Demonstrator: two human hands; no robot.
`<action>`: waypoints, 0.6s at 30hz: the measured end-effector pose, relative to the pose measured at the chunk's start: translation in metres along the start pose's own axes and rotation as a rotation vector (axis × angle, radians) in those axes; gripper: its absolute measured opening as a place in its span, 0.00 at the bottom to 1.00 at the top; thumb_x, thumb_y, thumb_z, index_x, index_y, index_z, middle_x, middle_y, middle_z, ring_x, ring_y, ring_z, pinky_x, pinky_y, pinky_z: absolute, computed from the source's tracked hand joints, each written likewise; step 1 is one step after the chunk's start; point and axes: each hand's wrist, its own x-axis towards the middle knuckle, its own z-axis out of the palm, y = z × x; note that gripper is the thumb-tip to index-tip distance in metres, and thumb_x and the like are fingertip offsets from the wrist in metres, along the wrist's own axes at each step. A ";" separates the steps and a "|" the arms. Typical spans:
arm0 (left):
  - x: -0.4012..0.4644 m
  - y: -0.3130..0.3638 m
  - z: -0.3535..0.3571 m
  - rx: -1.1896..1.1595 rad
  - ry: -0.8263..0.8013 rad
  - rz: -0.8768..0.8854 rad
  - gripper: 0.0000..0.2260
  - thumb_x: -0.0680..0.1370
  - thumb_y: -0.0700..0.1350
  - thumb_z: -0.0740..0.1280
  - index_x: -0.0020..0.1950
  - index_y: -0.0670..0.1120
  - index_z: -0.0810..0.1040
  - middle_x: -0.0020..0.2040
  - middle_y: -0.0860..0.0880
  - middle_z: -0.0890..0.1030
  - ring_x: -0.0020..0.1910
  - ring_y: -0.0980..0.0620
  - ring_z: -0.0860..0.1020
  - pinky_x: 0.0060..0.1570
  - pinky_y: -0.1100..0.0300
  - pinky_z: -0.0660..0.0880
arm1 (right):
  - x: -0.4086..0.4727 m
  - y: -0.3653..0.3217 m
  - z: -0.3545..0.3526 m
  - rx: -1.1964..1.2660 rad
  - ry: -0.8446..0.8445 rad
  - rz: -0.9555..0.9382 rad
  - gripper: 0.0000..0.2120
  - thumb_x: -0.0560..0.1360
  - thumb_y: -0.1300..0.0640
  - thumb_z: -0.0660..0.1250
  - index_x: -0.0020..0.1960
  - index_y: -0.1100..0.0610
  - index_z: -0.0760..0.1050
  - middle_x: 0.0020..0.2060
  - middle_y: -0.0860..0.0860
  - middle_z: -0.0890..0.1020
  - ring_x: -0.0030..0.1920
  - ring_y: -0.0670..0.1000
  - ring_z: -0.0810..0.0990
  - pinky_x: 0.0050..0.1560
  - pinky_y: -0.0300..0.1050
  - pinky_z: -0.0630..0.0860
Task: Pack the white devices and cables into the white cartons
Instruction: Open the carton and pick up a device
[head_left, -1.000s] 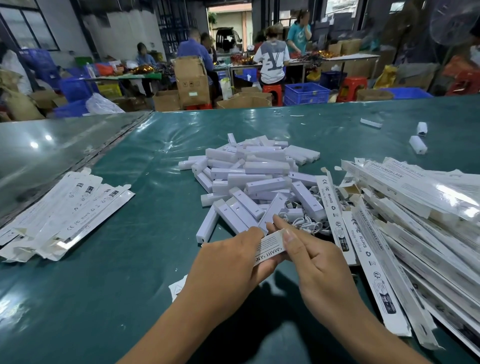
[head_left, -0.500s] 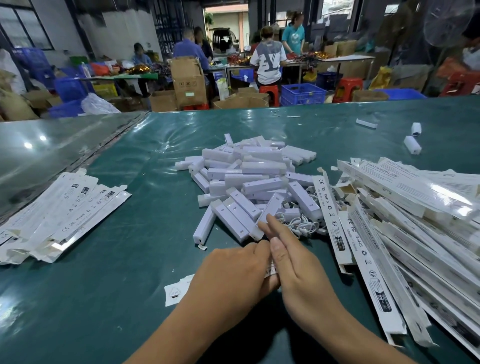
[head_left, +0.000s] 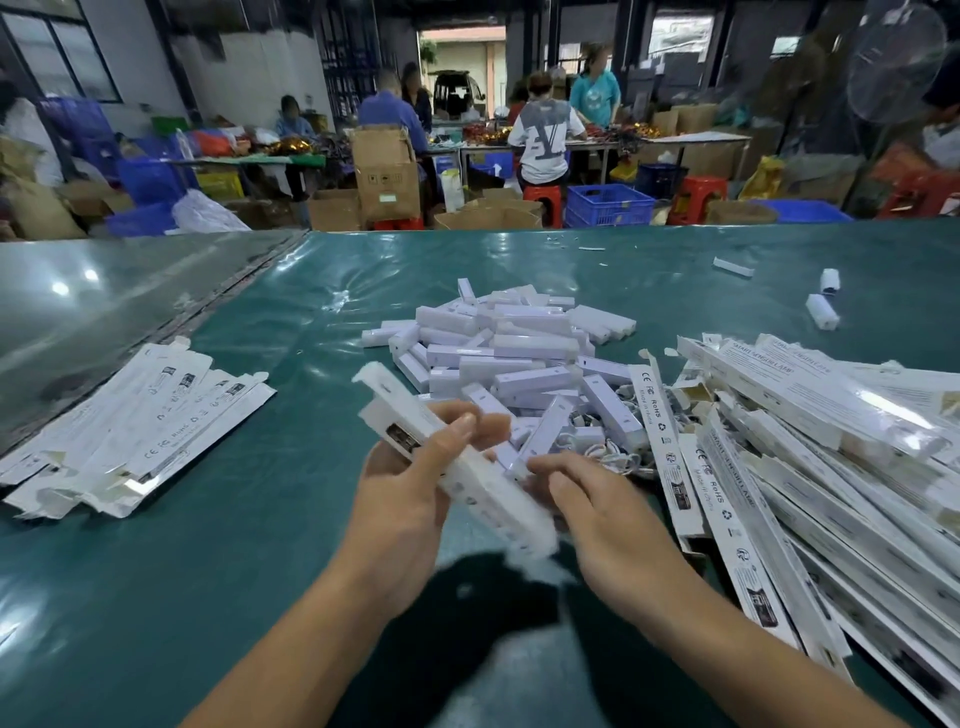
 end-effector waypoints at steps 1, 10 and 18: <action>0.002 0.002 -0.004 0.030 0.026 0.054 0.10 0.71 0.48 0.77 0.49 0.46 0.83 0.46 0.38 0.85 0.51 0.41 0.84 0.58 0.48 0.78 | 0.009 -0.002 -0.006 -0.207 0.034 -0.123 0.15 0.84 0.61 0.57 0.60 0.45 0.78 0.58 0.44 0.83 0.58 0.44 0.80 0.63 0.45 0.77; 0.000 -0.016 -0.002 0.513 0.063 0.230 0.10 0.75 0.50 0.74 0.41 0.47 0.76 0.32 0.47 0.76 0.32 0.55 0.74 0.33 0.65 0.72 | 0.064 0.001 0.001 -1.367 -0.276 -0.563 0.19 0.81 0.59 0.62 0.71 0.52 0.67 0.75 0.54 0.65 0.71 0.56 0.67 0.61 0.52 0.71; -0.002 -0.010 0.000 0.696 0.072 0.277 0.12 0.73 0.63 0.70 0.49 0.58 0.77 0.37 0.49 0.81 0.33 0.48 0.78 0.34 0.50 0.78 | 0.044 0.000 -0.038 -0.259 0.259 -0.570 0.06 0.82 0.50 0.59 0.56 0.45 0.73 0.45 0.45 0.83 0.45 0.46 0.82 0.40 0.33 0.76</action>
